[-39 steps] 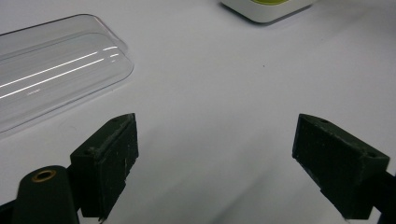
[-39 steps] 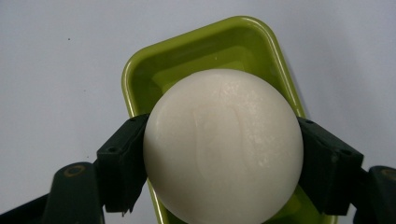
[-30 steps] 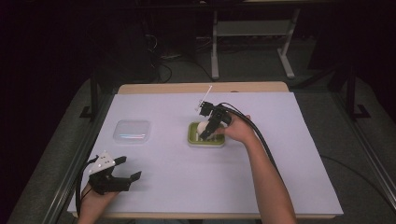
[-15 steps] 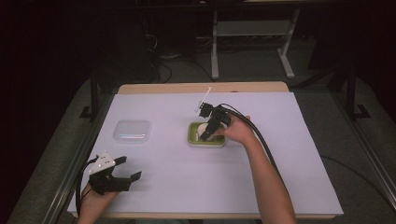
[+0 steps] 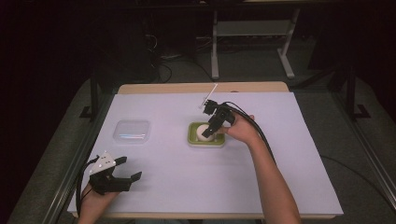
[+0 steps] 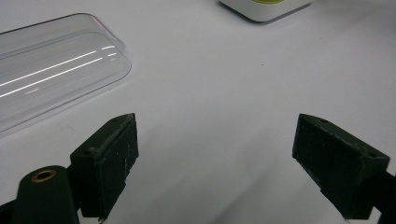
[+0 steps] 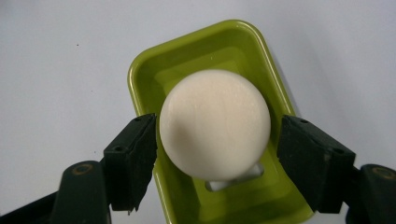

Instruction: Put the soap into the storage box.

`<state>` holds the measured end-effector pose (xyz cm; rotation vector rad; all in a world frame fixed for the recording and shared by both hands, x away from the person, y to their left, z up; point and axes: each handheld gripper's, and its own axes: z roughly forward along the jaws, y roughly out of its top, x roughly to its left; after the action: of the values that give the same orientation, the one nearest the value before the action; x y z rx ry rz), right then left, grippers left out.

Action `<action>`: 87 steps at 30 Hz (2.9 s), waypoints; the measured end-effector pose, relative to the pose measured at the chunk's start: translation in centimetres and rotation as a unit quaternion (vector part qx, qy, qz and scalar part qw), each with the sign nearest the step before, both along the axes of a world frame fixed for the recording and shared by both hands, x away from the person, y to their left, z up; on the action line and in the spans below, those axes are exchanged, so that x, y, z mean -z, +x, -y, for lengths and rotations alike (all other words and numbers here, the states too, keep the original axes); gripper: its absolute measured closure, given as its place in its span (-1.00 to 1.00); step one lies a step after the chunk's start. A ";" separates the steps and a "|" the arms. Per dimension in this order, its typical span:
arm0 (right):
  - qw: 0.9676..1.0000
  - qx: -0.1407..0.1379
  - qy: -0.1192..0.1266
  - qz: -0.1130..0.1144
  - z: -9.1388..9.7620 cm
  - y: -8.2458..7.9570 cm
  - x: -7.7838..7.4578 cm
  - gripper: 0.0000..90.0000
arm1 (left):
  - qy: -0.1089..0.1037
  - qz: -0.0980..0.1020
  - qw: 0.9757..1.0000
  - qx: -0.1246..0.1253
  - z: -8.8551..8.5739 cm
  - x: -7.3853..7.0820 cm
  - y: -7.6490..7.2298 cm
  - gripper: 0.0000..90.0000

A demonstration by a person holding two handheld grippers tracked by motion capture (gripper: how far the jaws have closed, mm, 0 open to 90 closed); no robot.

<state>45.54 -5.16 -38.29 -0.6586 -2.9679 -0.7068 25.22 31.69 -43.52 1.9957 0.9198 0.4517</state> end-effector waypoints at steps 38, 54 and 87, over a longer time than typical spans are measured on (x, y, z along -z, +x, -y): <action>0.997 0.044 0.064 0.008 7.4 -2.7 -1.8 -0.40 | 0.003 -0.005 1.000 -0.001 0.1 0.1 0.0 -0.69; 0.995 0.063 0.077 0.014 10.6 -4.4 -1.6 -0.39 | 0.007 -0.001 1.000 0.000 0.1 0.2 0.1 -0.69; 0.989 0.109 0.101 0.017 16.3 -8.7 -0.9 -0.43 | 0.009 0.001 1.000 -0.001 0.0 0.2 0.0 -0.69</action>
<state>36.79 -21.45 -37.44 -0.9721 -2.8273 -1.0264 25.27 31.68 -43.77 2.0097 0.9199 0.4653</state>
